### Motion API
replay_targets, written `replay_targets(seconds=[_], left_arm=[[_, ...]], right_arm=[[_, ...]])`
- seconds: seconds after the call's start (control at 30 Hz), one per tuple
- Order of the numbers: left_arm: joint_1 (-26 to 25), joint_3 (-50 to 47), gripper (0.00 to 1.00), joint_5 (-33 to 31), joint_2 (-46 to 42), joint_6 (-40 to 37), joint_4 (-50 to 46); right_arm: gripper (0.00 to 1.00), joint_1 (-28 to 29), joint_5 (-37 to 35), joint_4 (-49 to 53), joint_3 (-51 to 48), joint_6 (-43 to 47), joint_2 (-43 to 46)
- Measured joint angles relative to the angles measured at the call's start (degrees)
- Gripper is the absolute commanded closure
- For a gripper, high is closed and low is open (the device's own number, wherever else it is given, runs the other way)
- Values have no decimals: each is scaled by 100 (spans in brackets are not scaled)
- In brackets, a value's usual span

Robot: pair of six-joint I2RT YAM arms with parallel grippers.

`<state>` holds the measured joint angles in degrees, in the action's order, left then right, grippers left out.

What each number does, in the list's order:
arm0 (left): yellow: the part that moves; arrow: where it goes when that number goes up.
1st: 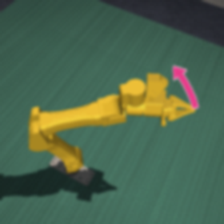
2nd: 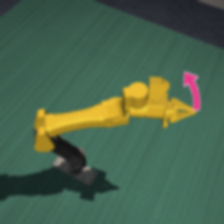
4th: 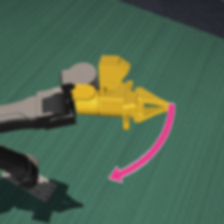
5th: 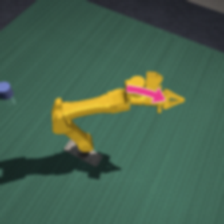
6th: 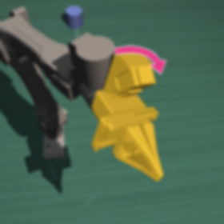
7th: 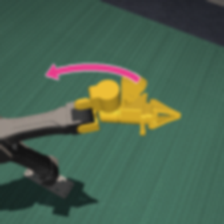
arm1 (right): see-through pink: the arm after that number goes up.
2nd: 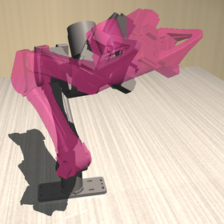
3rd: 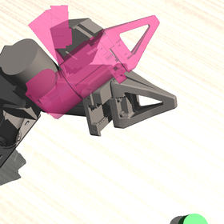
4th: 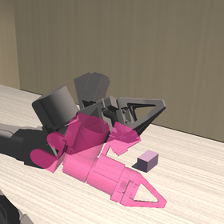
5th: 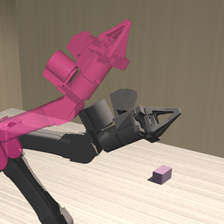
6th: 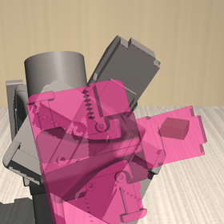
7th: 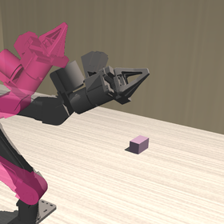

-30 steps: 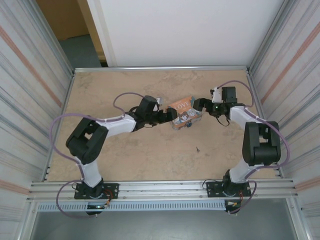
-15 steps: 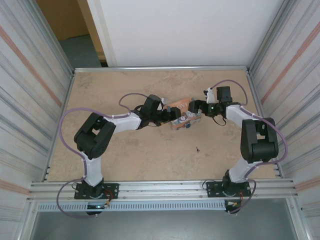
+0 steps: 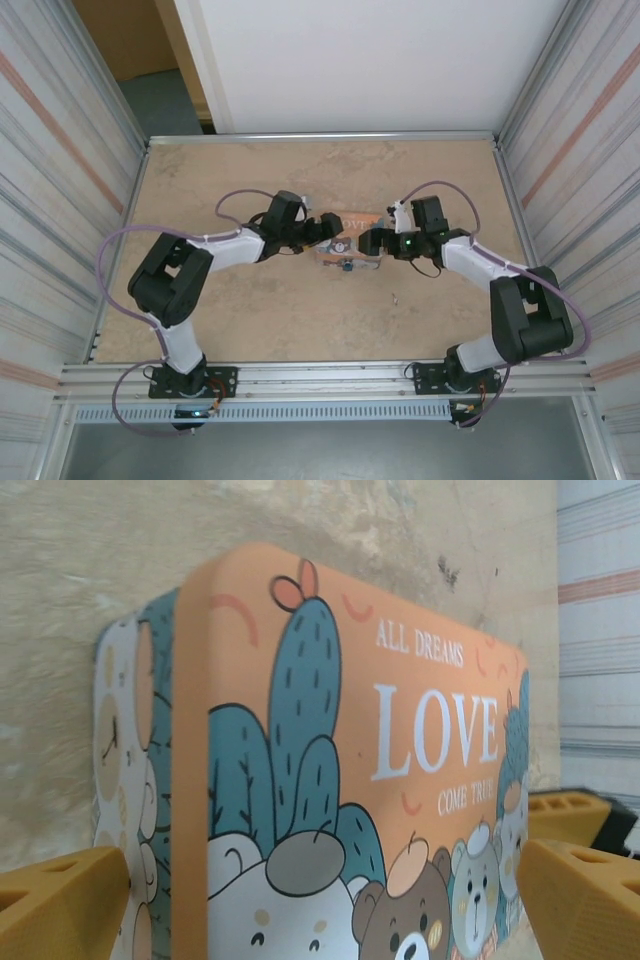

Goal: Unlock a padlock with a key

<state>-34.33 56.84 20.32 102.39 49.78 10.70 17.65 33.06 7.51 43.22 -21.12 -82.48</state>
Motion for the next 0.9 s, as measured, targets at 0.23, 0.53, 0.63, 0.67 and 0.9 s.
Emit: replay_targets(seconds=[0.23,0.53,0.63,0.67,0.9], left_arm=[[264,-184,1,-79,-162,-26,-15],[492,-422,1,-170,-407,-107,-24],[503,-487,1,-199,-496,-149,-68],[507,-516,1,-197,-535,-151,-103],[573,-549,1,26,-883,-258,-319]], right_arm=[[1,846,-374,-164,-188,-514,203],[1,1626,-754,-389,-186,-903,94],[1,1696,-892,-439,-186,-999,81],[1,1703,-927,-444,-186,-1005,81],[1,1718,-1447,-85,22,-1012,114]])
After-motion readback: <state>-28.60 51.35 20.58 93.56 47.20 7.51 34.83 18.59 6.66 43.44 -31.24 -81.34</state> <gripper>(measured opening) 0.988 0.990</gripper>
